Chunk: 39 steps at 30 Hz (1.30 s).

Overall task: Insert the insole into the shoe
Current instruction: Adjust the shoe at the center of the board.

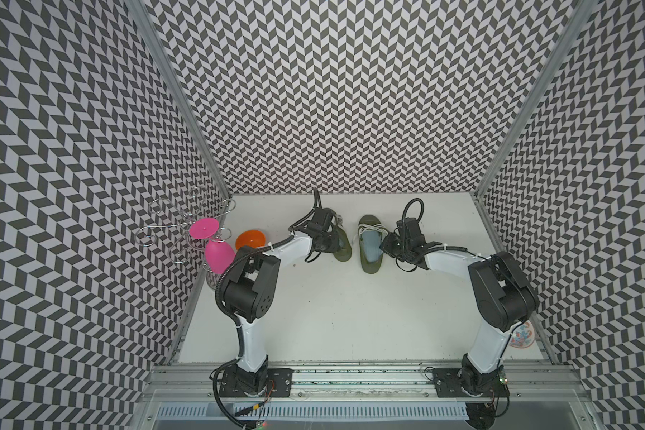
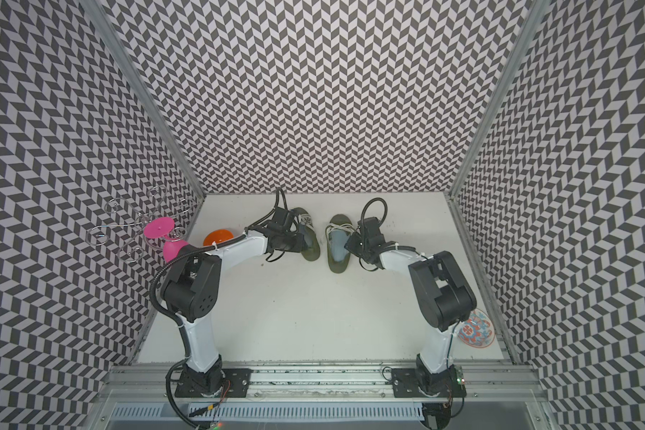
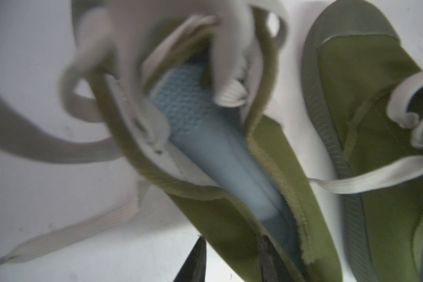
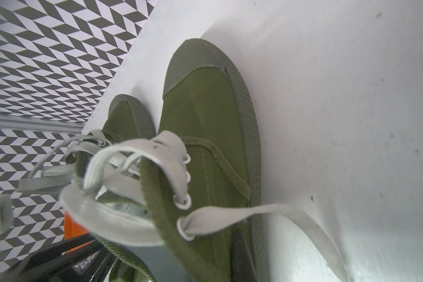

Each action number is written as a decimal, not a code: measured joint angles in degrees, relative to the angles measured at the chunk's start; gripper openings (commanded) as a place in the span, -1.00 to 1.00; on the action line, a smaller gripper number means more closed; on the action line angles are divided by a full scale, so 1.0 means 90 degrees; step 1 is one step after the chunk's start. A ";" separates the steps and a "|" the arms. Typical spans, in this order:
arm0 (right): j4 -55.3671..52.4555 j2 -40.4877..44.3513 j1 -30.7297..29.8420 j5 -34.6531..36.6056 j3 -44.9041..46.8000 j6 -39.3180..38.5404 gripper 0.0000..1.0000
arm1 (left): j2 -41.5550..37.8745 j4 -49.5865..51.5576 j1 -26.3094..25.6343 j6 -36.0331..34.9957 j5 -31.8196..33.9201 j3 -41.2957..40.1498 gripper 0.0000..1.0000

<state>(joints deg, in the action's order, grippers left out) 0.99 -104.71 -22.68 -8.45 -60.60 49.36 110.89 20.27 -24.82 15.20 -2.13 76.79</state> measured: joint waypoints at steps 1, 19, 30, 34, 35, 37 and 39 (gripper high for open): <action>0.0017 0.0000 0.0000 -0.0007 0.0000 -0.0002 -1.00 | 0.0000 0.0000 0.0034 0.0034 0.0039 0.0000 0.09; 0.0087 0.0000 -0.0002 -0.0068 0.0000 -0.0265 -1.00 | 0.0260 0.0335 0.0104 0.0976 0.0187 0.0976 0.24; 0.0143 0.0000 -0.0002 -0.0163 0.0002 -0.0267 -1.00 | 0.0814 0.0617 0.0010 0.1168 0.0653 0.1217 0.22; 0.0177 0.0000 -0.0007 -0.0182 0.0002 -0.0270 -1.00 | 0.0831 0.0612 0.0010 0.1265 0.0712 0.1222 0.01; 0.0189 0.0000 -0.0010 -0.0187 0.0002 -0.0272 -1.00 | 0.0840 0.0614 0.0010 0.1292 0.0714 0.1222 -0.07; 0.0202 0.0000 -0.0015 -0.0194 0.0002 -0.0289 -1.00 | 0.0848 0.0617 0.0010 0.1302 0.0719 0.1222 -0.28; 0.0204 0.0000 -0.0015 -0.0199 0.0002 -0.0313 -1.00 | 0.0848 0.0614 0.0010 0.1270 0.0767 0.1222 -0.52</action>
<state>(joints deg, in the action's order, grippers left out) 2.83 -104.71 -22.81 -10.24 -60.58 46.54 118.52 25.80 -24.73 26.63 4.78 87.79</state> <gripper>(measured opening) 0.048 0.339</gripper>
